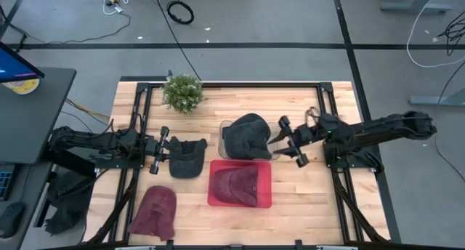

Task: Pick & Place hat
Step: Put the red cap into the pink bin

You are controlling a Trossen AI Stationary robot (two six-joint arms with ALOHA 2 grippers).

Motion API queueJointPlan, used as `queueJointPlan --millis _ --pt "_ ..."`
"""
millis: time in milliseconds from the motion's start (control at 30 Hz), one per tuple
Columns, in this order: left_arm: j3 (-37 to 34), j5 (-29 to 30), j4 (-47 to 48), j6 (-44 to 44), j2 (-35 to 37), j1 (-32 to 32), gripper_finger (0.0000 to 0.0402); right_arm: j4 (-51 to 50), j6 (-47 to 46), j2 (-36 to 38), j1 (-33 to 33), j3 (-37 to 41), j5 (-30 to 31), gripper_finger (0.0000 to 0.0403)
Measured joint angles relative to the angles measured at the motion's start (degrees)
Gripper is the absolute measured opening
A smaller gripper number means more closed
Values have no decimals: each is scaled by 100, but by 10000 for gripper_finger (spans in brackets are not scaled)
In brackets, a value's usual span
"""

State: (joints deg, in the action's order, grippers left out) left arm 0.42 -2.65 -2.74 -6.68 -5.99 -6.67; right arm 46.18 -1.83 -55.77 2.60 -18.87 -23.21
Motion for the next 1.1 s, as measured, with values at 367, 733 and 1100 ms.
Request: queueJointPlan --millis 367,733,1100 --pt "-2 0 0 2 -1 0 55 -453 -352 1844 139 643 215 165" --pt "-2 -1 0 2 0 -1 55 -2103 -223 3283 139 643 114 165" --pt "-1 2 0 1 -1 1 55 -2814 -51 4311 126 938 117 165"
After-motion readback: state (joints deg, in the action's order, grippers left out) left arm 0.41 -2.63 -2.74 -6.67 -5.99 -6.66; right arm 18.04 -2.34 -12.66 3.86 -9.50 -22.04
